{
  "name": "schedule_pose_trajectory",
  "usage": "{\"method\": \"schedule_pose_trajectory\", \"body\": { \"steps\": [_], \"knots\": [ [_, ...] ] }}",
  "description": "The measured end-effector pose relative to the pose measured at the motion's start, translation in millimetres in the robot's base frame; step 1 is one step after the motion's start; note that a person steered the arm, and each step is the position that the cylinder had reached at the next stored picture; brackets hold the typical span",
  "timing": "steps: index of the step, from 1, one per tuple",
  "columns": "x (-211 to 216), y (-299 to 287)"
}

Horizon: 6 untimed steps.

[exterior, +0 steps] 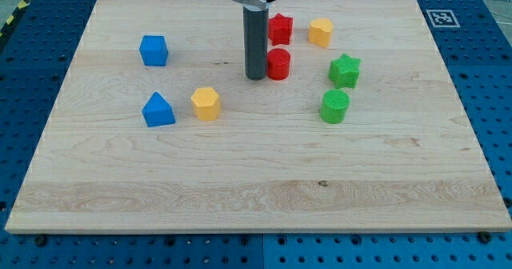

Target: Slightly move the red circle towards the right

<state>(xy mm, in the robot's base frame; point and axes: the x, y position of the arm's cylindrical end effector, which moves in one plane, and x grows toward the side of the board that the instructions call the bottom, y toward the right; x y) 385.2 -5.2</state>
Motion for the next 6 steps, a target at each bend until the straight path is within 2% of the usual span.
{"method": "schedule_pose_trajectory", "body": {
  "steps": [6],
  "knots": [
    [-3.9,8.4]
  ]
}}
